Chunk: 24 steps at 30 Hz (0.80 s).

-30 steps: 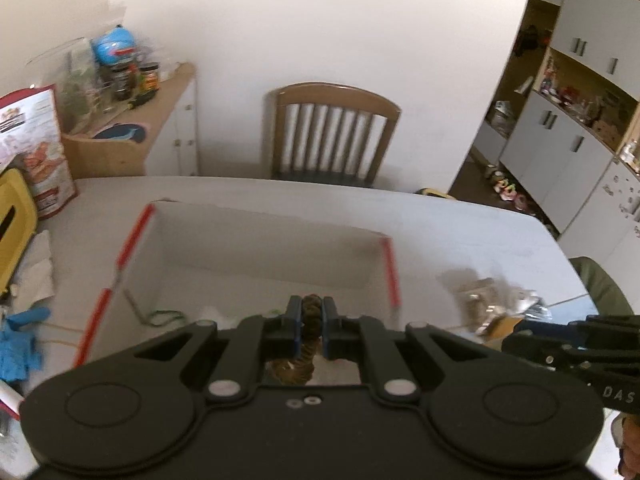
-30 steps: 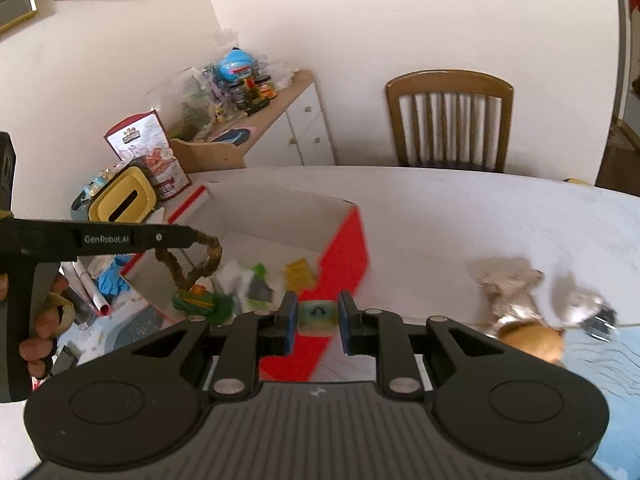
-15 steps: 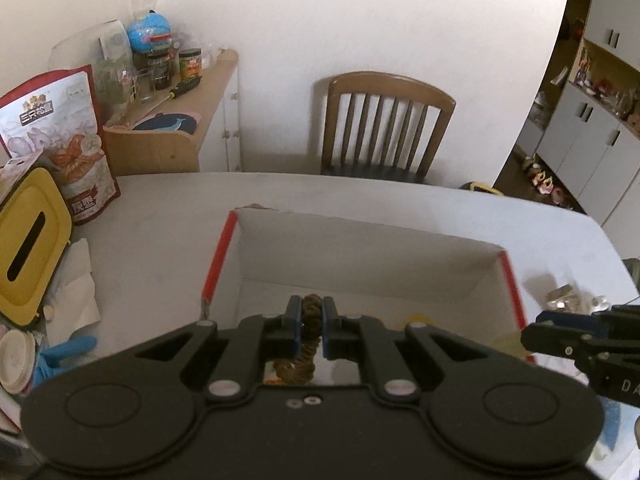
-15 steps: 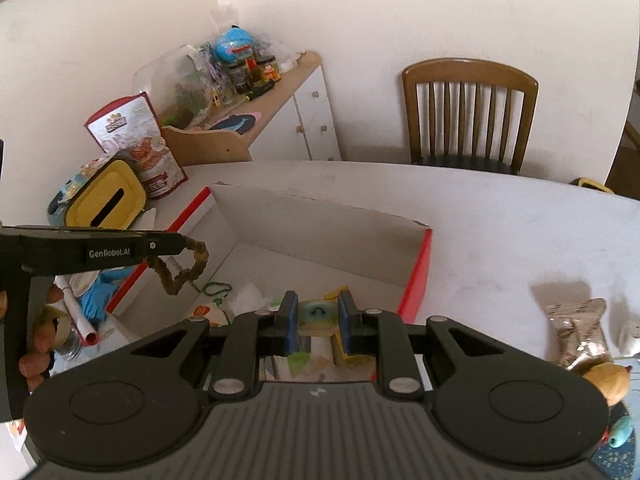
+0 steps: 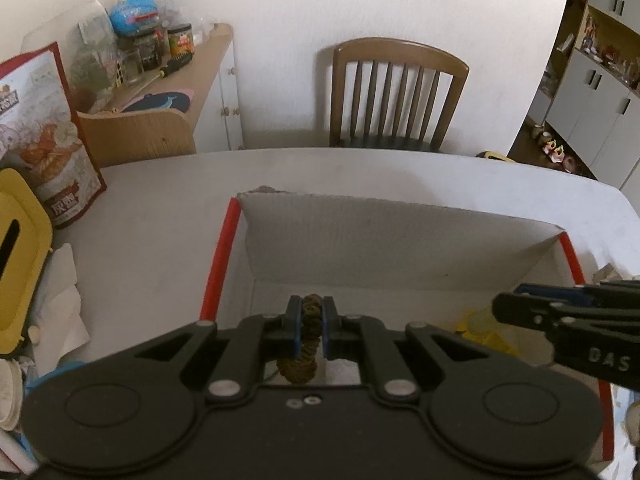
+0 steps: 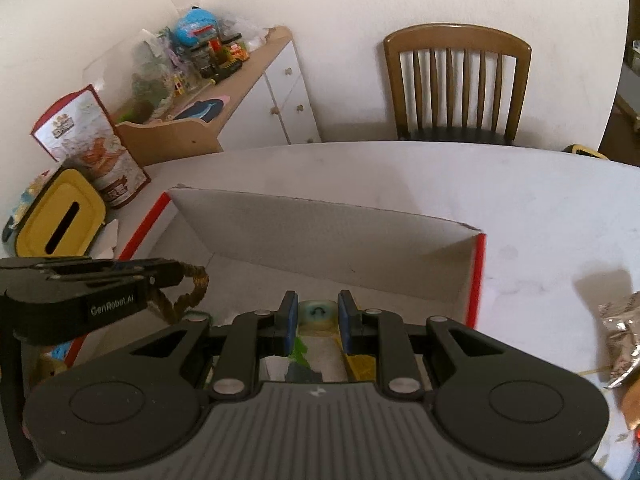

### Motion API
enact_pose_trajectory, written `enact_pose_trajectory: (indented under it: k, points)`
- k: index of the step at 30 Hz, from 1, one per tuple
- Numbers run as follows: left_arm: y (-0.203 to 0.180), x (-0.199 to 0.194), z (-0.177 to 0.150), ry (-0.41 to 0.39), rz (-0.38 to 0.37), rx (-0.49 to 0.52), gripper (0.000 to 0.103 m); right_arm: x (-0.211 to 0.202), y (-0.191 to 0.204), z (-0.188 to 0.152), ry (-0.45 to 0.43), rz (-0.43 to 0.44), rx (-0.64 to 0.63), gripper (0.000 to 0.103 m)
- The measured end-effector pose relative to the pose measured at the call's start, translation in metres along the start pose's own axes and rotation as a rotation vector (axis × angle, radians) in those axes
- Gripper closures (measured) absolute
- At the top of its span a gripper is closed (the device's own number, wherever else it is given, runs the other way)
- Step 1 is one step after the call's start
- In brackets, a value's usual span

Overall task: Organize objects
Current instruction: 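Carry lion plush with left tool while right tool carries cream roll to box, then open both tools to drop lion plush and cream roll into the box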

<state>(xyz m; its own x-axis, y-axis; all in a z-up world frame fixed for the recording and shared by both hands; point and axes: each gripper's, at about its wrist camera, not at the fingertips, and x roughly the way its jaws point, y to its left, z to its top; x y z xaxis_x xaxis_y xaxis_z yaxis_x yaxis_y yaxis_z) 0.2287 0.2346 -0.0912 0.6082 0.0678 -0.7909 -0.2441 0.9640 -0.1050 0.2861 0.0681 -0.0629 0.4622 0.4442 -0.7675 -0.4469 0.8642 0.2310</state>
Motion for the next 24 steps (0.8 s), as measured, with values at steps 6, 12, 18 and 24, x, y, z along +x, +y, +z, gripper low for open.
enact_pose_trajectory:
  k: [6,12,18,24]
  points:
    - [0.005,0.014,-0.001,0.031,-0.007,0.004,0.096,0.024,0.006,-0.001,0.020,-0.020,0.008,0.083]
    - [0.013,0.026,-0.004,0.082,-0.013,-0.008,0.096,0.041,0.011,-0.007,0.062,-0.033,-0.007,0.083]
    - [0.011,0.030,-0.005,0.109,-0.017,0.012,0.095,0.045,0.014,-0.018,0.114,-0.040,-0.032,0.083]
    - [0.007,0.035,-0.011,0.161,-0.038,0.017,0.088,0.042,0.013,-0.023,0.128,-0.023,-0.043,0.082]
